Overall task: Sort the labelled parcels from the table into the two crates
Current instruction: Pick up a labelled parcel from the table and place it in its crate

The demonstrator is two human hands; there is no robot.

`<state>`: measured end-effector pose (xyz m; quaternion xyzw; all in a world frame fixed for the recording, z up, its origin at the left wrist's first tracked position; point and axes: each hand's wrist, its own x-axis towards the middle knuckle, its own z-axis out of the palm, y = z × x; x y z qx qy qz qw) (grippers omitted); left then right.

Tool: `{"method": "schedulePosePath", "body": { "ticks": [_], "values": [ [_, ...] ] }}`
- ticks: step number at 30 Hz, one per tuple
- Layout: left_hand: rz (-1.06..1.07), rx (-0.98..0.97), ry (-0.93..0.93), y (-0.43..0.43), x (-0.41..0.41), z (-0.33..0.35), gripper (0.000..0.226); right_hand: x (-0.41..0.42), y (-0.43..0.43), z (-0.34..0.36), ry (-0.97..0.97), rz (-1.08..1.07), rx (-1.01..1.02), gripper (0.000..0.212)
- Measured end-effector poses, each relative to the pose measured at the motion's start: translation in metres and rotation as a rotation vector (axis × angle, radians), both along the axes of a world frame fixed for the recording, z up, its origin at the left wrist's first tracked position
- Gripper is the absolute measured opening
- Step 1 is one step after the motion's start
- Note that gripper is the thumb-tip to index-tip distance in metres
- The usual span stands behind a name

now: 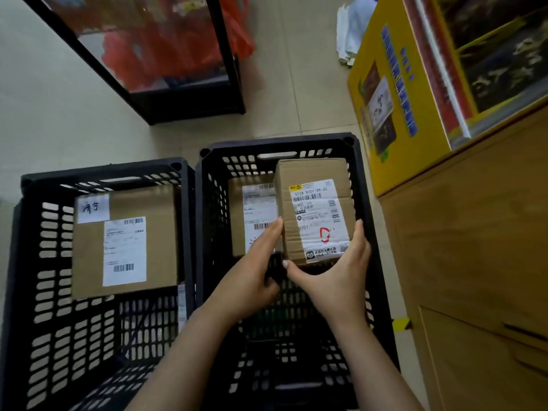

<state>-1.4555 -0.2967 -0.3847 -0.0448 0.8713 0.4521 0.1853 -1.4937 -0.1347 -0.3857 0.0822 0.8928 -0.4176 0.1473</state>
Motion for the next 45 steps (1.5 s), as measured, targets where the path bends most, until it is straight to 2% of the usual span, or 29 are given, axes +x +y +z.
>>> {"method": "schedulePosePath", "body": {
  "ticks": [5, 8, 11, 15, 25, 31, 33, 36, 40, 45],
  "values": [
    [-0.009, -0.257, -0.015, -0.018, -0.020, -0.062, 0.099, -0.014, -0.010, -0.047, 0.052, -0.011, 0.142, 0.138],
    [-0.090, -0.446, -0.123, -0.024, -0.033, -0.105, 0.102, -0.025, -0.012, -0.071, 0.084, -0.011, 0.220, 0.137],
    [-0.155, -0.539, -0.231, -0.023, -0.043, -0.140, 0.104, -0.033, -0.010, -0.087, 0.097, -0.011, 0.264, 0.138],
    [-0.094, -0.517, -0.326, -0.025, -0.039, -0.171, 0.106, -0.037, -0.010, -0.100, 0.092, 0.020, 0.317, 0.140],
    [-0.032, -0.531, -0.306, -0.038, -0.025, -0.181, 0.095, -0.048, -0.019, -0.123, 0.043, 0.026, 0.323, 0.138],
    [-0.032, -0.555, -0.312, -0.038, -0.025, -0.186, 0.096, -0.064, -0.011, -0.146, -0.042, 0.137, 0.275, 0.137],
    [-0.035, -0.580, -0.313, -0.037, -0.025, -0.186, 0.096, -0.062, -0.007, -0.149, -0.043, 0.204, 0.356, 0.129],
    [-0.027, -0.612, -0.320, -0.033, -0.025, -0.186, 0.096, -0.056, -0.006, -0.151, 0.029, 0.365, 0.546, 0.095],
    [-0.019, -0.612, -0.330, -0.031, -0.027, -0.185, 0.095, -0.066, -0.004, -0.156, -0.051, 0.562, 0.463, 0.068],
    [-0.011, -0.603, -0.322, -0.030, -0.028, -0.183, 0.095, -0.080, -0.006, -0.177, -0.158, 0.695, 0.504, 0.057]
  ]
}}
